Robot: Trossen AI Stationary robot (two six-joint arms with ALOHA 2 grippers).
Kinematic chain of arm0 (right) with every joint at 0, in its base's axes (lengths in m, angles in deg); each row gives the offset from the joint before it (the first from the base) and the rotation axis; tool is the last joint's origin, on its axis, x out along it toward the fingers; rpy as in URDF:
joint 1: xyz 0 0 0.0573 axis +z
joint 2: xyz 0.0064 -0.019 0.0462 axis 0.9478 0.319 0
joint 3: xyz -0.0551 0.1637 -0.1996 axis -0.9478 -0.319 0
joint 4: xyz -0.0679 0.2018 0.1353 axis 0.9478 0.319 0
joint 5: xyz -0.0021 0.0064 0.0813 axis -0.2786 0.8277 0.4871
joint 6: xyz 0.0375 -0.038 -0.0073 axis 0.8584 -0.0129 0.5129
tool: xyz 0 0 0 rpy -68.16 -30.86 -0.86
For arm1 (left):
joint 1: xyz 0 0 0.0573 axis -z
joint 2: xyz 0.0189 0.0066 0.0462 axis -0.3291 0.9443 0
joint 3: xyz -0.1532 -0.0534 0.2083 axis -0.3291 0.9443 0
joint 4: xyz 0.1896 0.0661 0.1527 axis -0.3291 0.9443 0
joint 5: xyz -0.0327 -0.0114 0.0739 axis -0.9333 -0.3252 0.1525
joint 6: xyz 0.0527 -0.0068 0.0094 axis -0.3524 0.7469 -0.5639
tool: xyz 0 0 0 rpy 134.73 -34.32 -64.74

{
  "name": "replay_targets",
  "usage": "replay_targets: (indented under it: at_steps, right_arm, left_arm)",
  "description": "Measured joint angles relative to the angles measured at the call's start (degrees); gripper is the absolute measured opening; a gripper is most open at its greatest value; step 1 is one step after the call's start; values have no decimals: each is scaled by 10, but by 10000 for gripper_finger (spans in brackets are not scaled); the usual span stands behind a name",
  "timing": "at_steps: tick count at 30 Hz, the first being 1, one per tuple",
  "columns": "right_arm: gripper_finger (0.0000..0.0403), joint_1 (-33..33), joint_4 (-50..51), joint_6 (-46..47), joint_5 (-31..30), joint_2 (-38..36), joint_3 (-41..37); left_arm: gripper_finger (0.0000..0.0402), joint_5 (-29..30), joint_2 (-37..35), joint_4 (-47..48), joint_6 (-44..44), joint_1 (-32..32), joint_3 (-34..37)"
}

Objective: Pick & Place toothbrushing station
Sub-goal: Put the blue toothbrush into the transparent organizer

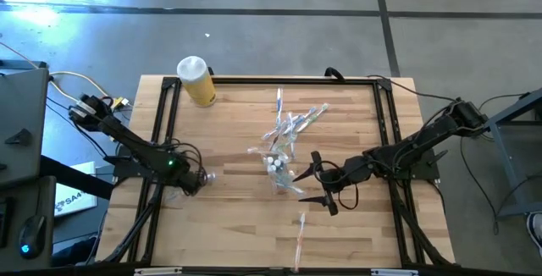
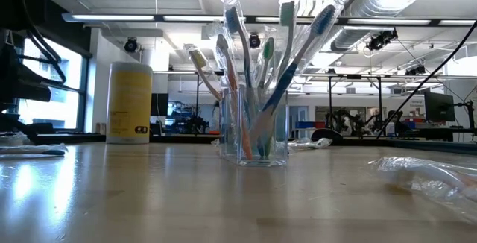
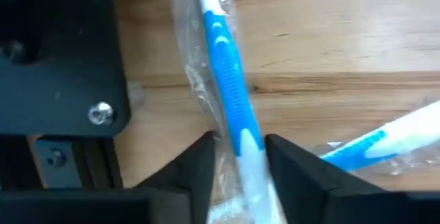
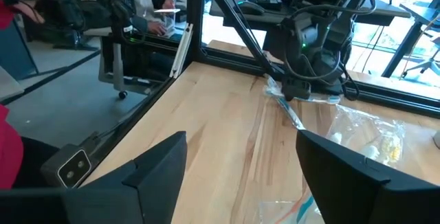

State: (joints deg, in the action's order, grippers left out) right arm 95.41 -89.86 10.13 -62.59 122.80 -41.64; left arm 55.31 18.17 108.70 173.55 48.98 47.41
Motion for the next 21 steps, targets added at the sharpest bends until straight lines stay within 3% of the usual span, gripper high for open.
replay_targets:
  at_steps: [5, 12, 21]
  right_arm:
    - [265, 0, 0, 0, 0, 0, 0]
    - [265, 0, 0, 0, 0, 0, 0]
    - [265, 0, -10, 0, -5, 0, 0]
  left_arm:
    - [38, 58, 0, -1, -64, -1, -13]
    - [36, 209, 2, 3, -112, -2, -37]
    - [36, 370, 1, 93, -254, -1, -213]
